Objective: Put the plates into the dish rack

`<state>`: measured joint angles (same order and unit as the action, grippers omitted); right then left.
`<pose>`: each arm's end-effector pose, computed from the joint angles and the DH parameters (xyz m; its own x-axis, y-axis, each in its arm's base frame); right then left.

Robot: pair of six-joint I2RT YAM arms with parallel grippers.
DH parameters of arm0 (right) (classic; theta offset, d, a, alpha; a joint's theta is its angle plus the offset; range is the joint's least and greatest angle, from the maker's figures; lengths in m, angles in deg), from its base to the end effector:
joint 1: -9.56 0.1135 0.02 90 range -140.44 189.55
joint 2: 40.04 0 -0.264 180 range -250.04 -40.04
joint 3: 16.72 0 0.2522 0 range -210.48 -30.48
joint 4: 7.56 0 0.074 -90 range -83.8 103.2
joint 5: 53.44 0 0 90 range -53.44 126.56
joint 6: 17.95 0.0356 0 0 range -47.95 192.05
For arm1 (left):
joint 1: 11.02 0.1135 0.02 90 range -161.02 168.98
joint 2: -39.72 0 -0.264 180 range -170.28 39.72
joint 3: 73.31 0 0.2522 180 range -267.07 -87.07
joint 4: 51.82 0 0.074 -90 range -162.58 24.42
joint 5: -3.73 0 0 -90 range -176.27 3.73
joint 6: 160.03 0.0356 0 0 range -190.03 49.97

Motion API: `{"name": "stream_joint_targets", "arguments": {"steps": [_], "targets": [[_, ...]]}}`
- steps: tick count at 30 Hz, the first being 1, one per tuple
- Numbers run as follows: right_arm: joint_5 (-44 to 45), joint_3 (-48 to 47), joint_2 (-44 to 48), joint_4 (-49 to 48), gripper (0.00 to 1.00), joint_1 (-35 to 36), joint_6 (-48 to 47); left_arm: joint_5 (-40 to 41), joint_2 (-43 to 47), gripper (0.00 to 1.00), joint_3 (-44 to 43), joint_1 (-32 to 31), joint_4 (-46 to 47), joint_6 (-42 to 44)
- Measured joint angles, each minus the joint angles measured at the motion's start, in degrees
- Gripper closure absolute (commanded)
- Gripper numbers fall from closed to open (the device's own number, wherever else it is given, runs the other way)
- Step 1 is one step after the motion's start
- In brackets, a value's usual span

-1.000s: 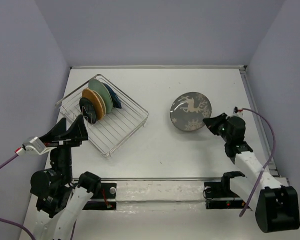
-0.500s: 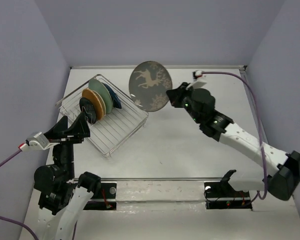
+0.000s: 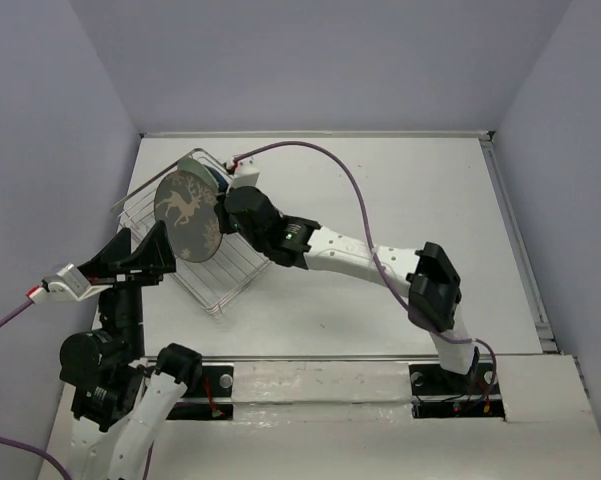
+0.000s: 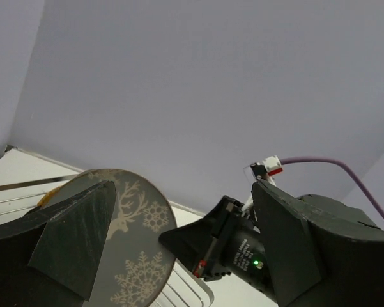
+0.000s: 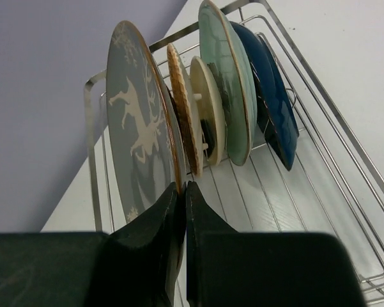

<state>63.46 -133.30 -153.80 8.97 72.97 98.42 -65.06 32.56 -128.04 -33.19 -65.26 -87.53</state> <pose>0.2297 0.4229 0.3425 -0.3619 0.1620 -0.9180 -0.4911 0.8039 0.3354 0.0205 0.0055 0.3927 0.4732 -0.4955 -0.7284 0.2273 0.8675 -0.4425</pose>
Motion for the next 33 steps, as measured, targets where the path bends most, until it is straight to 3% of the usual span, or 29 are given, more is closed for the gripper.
{"name": "stream_joint_targets", "arguments": {"steps": [14, 26, 33], "targets": [[17.0, -38.6, -28.6, 1.9, 0.93, 5.9, -13.4, 2.8, 1.4, 0.01, 2.1, 0.0, 0.3, 0.5], [21.5, -43.6, -36.9, -9.7, 0.93, 9.3, -25.0, 3.3, 2.2, 0.01, 2.8, 0.0, 0.3, 0.5], [23.3, -43.3, -37.1, -16.3, 0.93, 9.8, -32.9, 3.3, 2.2, 0.01, 2.8, 0.0, 0.3, 0.5]]}}
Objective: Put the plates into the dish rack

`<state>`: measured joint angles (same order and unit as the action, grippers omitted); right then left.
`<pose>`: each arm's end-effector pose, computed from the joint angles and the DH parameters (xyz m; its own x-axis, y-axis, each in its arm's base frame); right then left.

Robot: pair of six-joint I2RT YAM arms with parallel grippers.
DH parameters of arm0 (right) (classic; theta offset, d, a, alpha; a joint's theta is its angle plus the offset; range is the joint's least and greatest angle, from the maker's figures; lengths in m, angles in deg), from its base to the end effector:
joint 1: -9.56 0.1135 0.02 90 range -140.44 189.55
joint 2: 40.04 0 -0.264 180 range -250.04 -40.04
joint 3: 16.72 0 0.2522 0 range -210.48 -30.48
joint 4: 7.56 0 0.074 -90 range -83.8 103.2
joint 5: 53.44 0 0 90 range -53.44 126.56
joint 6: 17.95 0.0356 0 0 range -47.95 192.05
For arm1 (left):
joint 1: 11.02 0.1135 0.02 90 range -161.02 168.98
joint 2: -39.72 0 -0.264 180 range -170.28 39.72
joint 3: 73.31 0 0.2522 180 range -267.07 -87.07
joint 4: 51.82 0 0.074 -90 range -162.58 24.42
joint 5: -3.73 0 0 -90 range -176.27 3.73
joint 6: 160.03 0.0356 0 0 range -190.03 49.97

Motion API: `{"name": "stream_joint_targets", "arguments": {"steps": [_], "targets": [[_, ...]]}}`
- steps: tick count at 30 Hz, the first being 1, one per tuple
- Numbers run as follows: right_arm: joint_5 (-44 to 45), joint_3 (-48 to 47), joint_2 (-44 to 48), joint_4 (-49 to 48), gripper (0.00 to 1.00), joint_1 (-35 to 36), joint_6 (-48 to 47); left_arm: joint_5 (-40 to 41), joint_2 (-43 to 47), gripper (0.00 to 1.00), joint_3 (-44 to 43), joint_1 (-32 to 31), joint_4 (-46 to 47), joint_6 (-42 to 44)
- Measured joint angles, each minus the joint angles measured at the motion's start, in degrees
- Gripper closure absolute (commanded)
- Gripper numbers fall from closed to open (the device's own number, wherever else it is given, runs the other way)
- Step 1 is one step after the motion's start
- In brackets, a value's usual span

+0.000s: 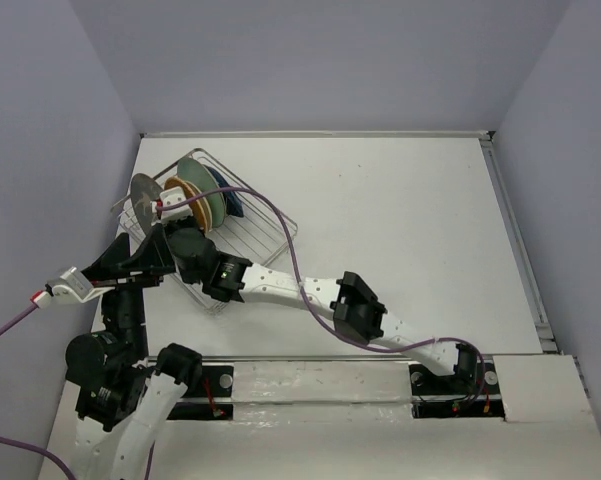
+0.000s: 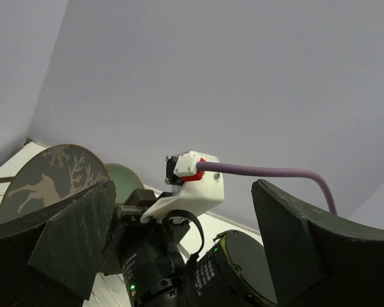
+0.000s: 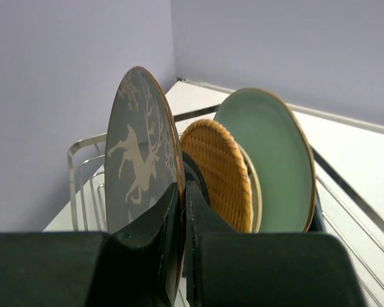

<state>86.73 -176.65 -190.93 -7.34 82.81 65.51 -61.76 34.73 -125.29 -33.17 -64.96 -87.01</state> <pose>0.1978 0.5622 0.2964 0.0888 0.0421 -0.9952 -0.3870 0.9221 0.0044 0.0217 0.0071 0.3801 0.4864 -0.4849 -0.7268 0.1736 0.8689 -0.4635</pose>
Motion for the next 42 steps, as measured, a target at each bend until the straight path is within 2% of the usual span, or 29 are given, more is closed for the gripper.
{"name": "stream_joint_targets", "arguments": {"steps": [11, 29, 42], "targets": [[2.1, 0.8, 0.1, -8.7, 0.93, 0.0, -8.3, 0.0, 0.0, 0.01, 0.0, 0.0, 0.0, 0.0], [-2.9, 0.2, 0.1, -10.9, 0.93, -5.2, -9.7, 0.2, 0.0, 0.01, 0.0, 0.0, 0.0, 0.3], [-6.3, 3.8, 0.2, -13.9, 0.93, -5.3, -8.6, 0.2, 0.0, 0.01, 0.0, 0.0, 0.0, 0.4]]}}
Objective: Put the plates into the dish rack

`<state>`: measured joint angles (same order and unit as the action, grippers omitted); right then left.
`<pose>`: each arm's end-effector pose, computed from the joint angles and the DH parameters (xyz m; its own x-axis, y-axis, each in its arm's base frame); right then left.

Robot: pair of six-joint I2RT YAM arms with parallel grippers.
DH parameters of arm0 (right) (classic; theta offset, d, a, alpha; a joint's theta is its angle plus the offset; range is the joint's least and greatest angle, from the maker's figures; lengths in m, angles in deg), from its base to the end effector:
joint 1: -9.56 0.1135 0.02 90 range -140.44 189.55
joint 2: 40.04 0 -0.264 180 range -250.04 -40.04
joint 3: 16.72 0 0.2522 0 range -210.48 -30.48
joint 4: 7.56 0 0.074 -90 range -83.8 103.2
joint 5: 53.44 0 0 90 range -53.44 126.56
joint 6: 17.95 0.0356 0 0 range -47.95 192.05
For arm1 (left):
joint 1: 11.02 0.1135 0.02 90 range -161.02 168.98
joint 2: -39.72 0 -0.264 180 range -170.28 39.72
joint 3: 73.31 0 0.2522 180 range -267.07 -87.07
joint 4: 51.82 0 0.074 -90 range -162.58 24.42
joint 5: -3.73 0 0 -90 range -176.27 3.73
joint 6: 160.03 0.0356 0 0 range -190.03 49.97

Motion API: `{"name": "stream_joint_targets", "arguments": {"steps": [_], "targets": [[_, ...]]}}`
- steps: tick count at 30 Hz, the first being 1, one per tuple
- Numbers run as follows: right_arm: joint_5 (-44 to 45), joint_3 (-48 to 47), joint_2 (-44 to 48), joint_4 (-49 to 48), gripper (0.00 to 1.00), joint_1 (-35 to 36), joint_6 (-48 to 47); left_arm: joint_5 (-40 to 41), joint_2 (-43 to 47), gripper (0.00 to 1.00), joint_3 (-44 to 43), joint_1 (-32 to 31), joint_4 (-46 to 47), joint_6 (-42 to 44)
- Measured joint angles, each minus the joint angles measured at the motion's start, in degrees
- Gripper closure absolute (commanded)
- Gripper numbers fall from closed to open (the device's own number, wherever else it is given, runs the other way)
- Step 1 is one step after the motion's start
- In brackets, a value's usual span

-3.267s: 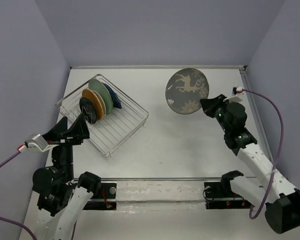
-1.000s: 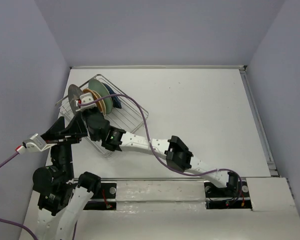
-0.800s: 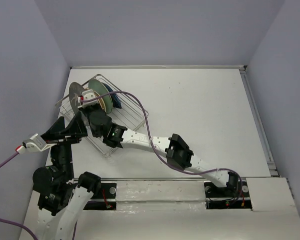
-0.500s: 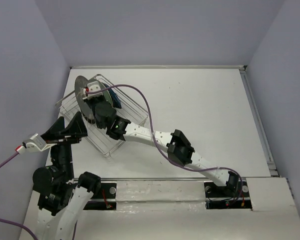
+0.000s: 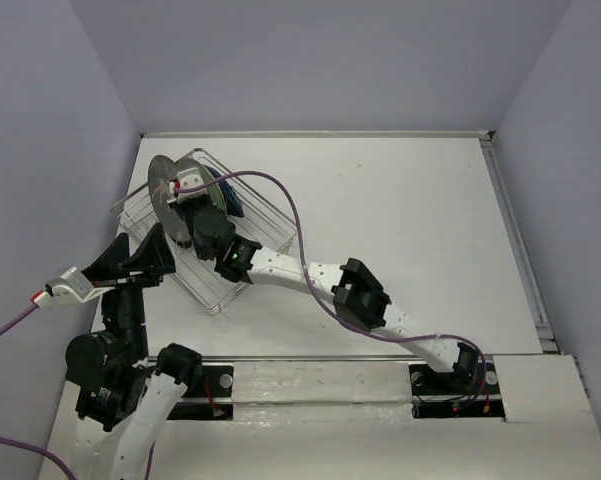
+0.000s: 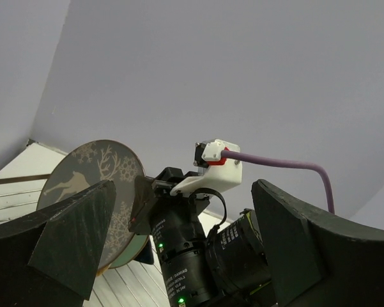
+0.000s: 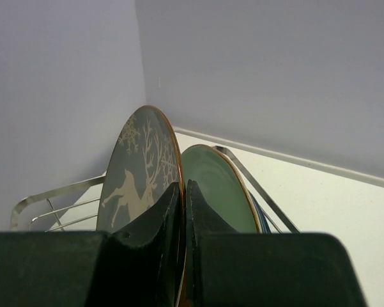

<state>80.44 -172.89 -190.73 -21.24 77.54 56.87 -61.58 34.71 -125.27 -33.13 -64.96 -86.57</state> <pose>0.2461 0.5427 0.2995 0.2295 0.0639 -0.9712 -0.3758 0.9263 -0.0278 0.0218 0.0072 0.3800 0.4884 -0.4776 -0.7303 0.1663 0.8725 -0.4594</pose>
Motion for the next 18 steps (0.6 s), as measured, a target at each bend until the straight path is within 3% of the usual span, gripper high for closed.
{"name": "stream_joint_targets", "arguments": {"steps": [12, 18], "targets": [[-2.7, 6.9, 1.2, -11.8, 0.93, 1.6, -9.2, 0.0, 0.0, 0.01, 0.0, 0.0, 0.0, 0.1], [-6.3, 7.0, 1.2, -12.3, 0.93, 1.5, -13.5, 0.0, 0.0, 0.01, 0.3, 0.0, 0.0, 0.2]]}}
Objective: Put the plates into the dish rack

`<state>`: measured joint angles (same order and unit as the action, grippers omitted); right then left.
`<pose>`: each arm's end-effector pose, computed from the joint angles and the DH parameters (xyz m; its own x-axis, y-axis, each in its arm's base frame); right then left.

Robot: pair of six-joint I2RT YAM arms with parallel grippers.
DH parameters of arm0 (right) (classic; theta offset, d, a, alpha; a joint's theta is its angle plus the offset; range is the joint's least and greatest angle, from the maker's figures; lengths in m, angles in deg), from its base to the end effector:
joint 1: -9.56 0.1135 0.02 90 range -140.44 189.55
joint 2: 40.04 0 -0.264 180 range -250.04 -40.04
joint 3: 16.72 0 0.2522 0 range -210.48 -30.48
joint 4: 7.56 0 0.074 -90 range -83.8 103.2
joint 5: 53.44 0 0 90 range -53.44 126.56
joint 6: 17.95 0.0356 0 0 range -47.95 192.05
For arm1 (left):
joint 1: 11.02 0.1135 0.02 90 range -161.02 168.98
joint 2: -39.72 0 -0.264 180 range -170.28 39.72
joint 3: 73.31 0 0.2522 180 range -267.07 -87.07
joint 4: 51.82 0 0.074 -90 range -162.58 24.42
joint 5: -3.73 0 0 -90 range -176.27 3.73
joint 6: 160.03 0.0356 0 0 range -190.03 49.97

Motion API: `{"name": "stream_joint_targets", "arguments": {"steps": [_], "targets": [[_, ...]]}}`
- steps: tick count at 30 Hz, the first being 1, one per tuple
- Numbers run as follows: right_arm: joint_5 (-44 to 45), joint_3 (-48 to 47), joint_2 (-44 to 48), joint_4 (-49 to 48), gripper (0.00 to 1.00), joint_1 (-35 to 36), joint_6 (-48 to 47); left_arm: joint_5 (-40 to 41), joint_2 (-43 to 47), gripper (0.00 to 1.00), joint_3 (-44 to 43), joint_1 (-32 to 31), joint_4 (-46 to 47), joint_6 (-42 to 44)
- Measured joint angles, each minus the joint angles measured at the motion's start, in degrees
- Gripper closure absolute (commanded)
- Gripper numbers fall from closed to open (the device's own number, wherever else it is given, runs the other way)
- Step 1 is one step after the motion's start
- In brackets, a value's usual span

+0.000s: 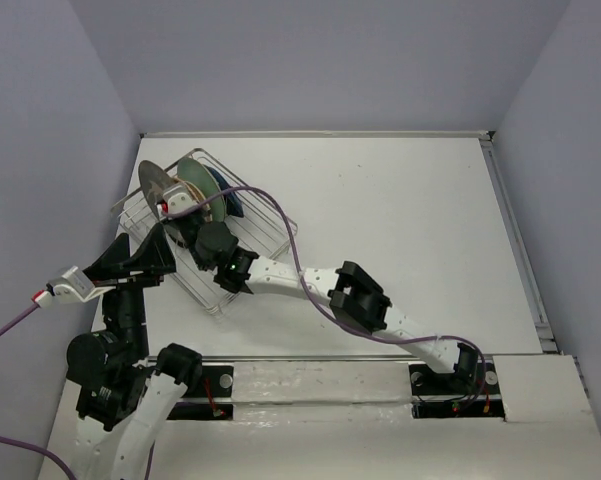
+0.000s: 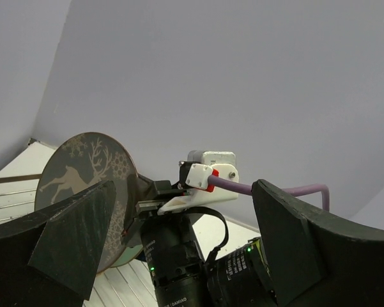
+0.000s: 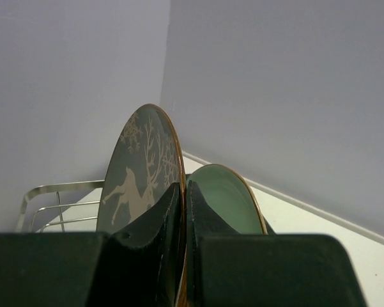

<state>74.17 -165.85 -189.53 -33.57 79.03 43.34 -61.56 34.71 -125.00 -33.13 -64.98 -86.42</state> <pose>0.2279 0.5466 0.2902 0.3968 -0.0254 -0.9175 -0.4085 0.8903 -0.2013 0.0229 0.0068 0.3788 0.4855 -0.4739 -0.7347 0.1626 0.8746 -0.4567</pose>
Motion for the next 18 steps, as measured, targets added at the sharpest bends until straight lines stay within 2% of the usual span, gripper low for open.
{"name": "stream_joint_targets", "arguments": {"steps": [18], "targets": [[-4.9, -4.2, -0.1, 11.8, 0.93, -2.8, 5.3, 0.4, 0.0, 0.01, 0.0, 0.0, 0.0, 0.0]]}}
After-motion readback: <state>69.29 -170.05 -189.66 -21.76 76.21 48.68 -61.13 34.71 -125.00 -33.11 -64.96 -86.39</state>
